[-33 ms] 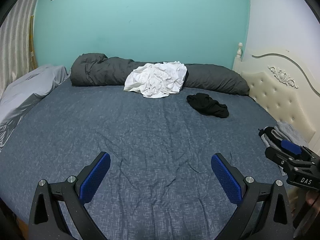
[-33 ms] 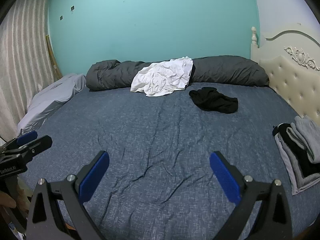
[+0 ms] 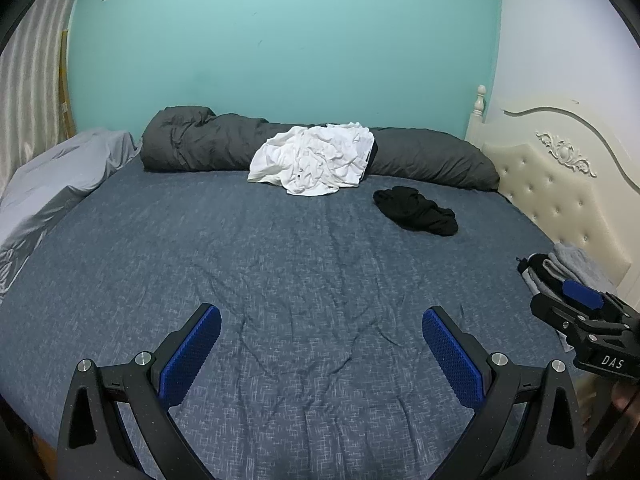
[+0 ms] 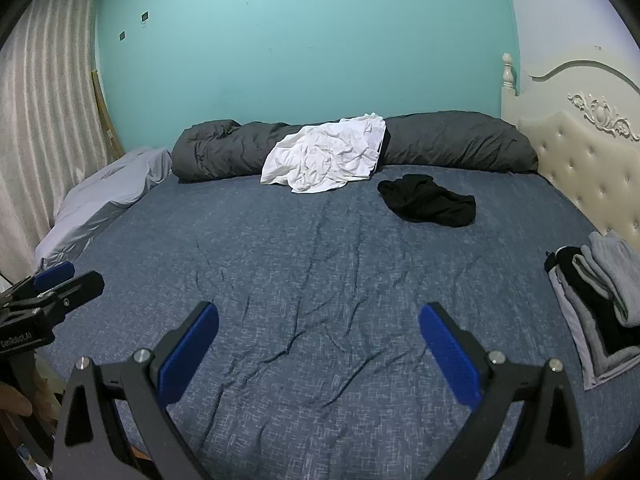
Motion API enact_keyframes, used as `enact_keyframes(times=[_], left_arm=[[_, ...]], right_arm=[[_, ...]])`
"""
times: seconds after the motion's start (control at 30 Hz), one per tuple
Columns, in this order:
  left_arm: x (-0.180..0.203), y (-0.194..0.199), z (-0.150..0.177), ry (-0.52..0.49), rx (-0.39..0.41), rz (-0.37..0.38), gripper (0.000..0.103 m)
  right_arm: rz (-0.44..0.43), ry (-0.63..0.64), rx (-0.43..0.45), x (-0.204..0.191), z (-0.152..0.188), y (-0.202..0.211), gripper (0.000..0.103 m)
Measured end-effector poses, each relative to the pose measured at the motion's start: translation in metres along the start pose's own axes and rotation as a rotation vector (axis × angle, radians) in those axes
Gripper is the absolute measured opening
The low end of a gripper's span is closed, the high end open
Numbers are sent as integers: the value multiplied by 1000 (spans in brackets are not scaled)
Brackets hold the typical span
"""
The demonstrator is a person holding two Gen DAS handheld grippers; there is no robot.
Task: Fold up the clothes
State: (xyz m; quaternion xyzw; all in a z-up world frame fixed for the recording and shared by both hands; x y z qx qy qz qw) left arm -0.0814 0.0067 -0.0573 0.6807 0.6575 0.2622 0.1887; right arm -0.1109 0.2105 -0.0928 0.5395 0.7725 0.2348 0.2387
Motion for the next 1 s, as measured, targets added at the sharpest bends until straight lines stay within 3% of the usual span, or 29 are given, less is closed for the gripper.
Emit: enact_keyframes(times=[1.0], left_arm=[[2,0,-2,-4,-15,6,103]], right_arm=[[6,4,-6,7,-7,4,101]])
Point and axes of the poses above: each gripper's, at about its wrist camera, not at the fingertips, and y roughly against the way its jaws point, x to its right, z to its underside, the point moved 10 cm from there along -y, roughly the way its jaws point, and after that the axes turned 2 degrees about -x, right-handed, at the moved point
